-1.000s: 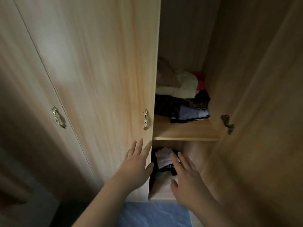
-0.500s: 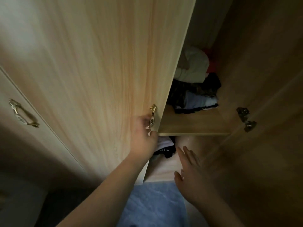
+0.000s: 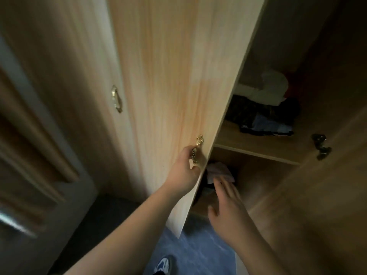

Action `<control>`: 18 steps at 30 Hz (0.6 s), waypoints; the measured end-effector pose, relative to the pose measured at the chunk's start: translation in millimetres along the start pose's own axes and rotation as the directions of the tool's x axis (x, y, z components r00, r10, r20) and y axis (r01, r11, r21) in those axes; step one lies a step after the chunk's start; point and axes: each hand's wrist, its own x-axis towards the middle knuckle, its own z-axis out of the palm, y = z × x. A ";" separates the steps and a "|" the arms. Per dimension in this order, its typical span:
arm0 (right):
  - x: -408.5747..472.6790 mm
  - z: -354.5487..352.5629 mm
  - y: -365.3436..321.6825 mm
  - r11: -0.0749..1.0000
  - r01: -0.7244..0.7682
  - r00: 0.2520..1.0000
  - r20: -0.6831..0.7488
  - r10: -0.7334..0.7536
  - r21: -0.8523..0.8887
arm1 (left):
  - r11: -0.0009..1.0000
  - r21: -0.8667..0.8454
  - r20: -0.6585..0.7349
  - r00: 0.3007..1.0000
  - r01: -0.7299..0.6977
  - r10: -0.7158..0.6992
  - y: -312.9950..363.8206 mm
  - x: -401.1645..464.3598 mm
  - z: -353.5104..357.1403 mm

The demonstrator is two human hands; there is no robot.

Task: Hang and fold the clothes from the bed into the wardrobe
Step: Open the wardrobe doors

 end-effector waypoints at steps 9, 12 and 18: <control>-61.9 21.6 -76.9 0.983 0.183 0.972 0.149 -0.184 0.020 | 0.987 0.017 -0.108 0.982 0.160 -0.158 -37.6 -99.2 -99.8; -67.9 29.2 -93.1 0.977 0.211 0.964 0.155 -0.213 0.034 | 0.984 0.016 -0.202 0.964 0.179 -0.172 -56.0 -122.3 -134.3; -66.7 51.3 -140.2 0.972 0.236 0.959 0.155 -0.236 0.015 | 0.962 0.078 -0.252 0.939 0.260 -0.233 -72.2 -155.9 -205.4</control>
